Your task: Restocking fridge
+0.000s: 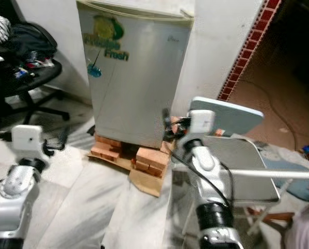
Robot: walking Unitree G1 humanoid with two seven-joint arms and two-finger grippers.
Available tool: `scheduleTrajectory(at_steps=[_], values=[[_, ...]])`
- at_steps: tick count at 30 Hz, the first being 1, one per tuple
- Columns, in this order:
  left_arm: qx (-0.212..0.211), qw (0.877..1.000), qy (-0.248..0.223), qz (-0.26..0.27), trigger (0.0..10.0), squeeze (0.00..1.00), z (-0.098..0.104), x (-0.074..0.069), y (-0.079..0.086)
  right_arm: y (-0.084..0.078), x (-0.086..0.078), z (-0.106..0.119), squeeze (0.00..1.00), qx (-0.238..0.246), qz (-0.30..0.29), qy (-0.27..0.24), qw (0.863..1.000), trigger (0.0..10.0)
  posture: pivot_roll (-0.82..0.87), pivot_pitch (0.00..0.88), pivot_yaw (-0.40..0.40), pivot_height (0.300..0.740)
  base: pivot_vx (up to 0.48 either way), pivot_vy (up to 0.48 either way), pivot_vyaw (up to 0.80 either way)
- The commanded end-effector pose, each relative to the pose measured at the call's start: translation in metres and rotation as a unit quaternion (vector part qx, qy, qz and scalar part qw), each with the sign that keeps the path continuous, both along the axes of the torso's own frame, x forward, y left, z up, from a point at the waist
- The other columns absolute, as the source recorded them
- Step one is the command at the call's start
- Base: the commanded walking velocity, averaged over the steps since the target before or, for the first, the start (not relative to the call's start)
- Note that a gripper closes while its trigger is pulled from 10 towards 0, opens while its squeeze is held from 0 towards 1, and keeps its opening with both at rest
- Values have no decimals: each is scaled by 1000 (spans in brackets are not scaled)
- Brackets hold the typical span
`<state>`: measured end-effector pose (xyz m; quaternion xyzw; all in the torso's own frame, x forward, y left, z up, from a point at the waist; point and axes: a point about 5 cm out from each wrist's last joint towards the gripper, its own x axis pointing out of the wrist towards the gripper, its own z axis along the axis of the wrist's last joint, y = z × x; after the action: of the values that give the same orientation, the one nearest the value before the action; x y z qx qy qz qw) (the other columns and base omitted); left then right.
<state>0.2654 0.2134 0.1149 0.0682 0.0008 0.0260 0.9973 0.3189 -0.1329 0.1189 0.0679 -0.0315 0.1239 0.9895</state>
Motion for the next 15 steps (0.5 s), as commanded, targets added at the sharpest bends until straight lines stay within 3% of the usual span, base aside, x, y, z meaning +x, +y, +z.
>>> scheduleTrajectory(at_steps=[1,4,15], values=[[-7,1000,-9,-12,10000,0,2,5,-9,-11,3,4,0,-7,-22,-8,1000,10000,130,0,-70,740,0,480,0],[-11,1000,-10,-10,10000,0,2,6,-8,-12,3,4,0,-8,-28,-9,1000,10000,130,0,-69,740,0,480,0],[-23,999,-31,-7,10000,0,9,12,-7,-7,7,8,0,-10,-27,-17,999,10000,116,0,-60,740,0,480,-775]])
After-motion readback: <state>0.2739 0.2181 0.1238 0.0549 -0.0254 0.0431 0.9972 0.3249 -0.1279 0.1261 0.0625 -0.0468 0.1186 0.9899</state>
